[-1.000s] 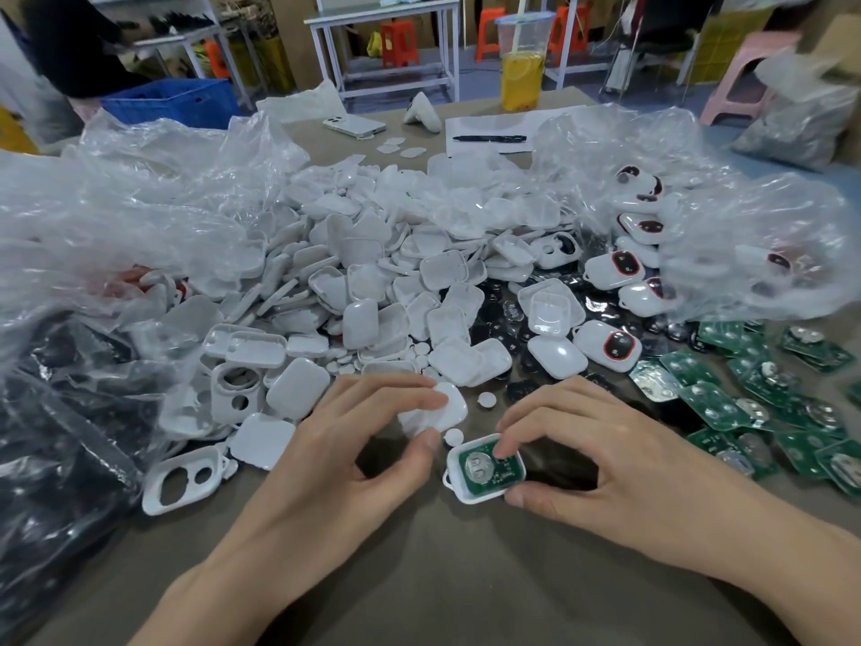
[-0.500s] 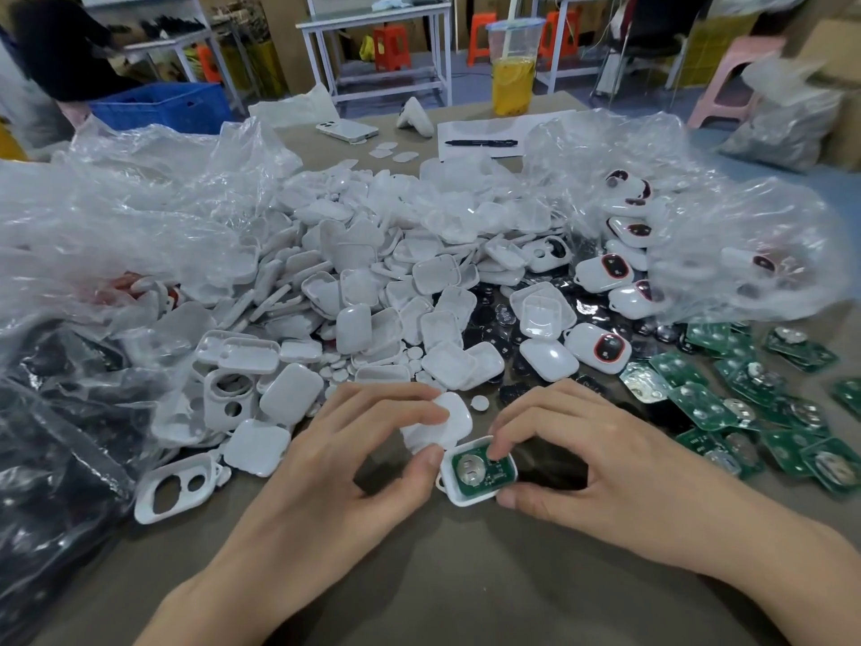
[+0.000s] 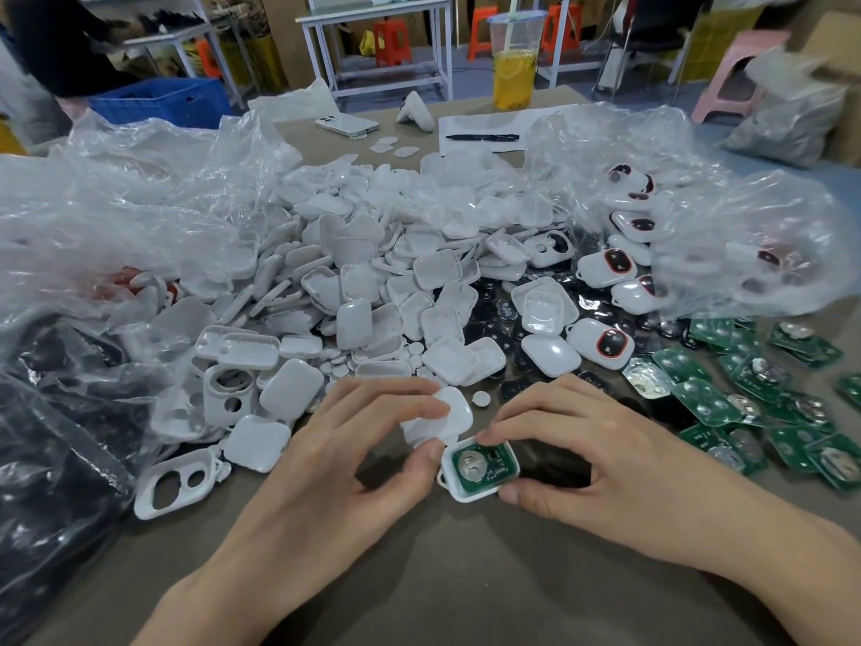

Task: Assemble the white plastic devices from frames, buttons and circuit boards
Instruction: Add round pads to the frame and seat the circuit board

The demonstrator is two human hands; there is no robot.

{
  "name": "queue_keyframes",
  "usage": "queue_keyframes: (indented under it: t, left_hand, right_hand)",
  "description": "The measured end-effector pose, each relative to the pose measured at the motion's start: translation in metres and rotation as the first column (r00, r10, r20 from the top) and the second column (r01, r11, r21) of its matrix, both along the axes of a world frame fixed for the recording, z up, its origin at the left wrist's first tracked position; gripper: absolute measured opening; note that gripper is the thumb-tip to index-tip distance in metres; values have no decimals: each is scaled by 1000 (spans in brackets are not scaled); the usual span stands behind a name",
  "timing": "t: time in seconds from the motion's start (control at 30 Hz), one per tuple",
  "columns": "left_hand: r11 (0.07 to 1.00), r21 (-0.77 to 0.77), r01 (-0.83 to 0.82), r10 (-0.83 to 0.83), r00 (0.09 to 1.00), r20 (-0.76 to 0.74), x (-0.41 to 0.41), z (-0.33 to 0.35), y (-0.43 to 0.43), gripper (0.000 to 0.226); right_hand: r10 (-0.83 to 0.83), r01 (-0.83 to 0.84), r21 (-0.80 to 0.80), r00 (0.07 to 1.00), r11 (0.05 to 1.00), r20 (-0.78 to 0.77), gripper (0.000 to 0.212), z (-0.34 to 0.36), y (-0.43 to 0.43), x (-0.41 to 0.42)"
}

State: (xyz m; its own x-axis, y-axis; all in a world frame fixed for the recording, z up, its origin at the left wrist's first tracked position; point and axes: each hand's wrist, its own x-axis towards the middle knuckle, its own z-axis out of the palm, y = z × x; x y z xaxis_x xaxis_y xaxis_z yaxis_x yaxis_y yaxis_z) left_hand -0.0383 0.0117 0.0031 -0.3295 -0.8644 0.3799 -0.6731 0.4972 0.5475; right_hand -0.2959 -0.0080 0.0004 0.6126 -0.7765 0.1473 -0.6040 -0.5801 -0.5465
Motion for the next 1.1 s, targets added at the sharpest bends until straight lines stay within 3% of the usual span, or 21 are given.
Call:
queue_keyframes:
  t: [0.27,0.57,0.87,1.1]
  left_hand:
    - [1000,-3,-3,3,1000,6,0,1,0,21]
    - [1000,-12,-21,21,1000,-21,-1,3,1,20]
    - [999,-23,-29,28,999,-41,-3,4,1,22]
    - [999,-6,-35,35,999,-26,-2,5,2,22]
  right_hand:
    - [0,0,-13,1000,1000,12,32,1,0,1]
    - [-24,19,72,997,997,74,57,0,1,0]
    - [-15,10,51,995,999,97,55,-2,1,-1]
    - [8,-9,28,998,1000,61,34,0,1,-2]
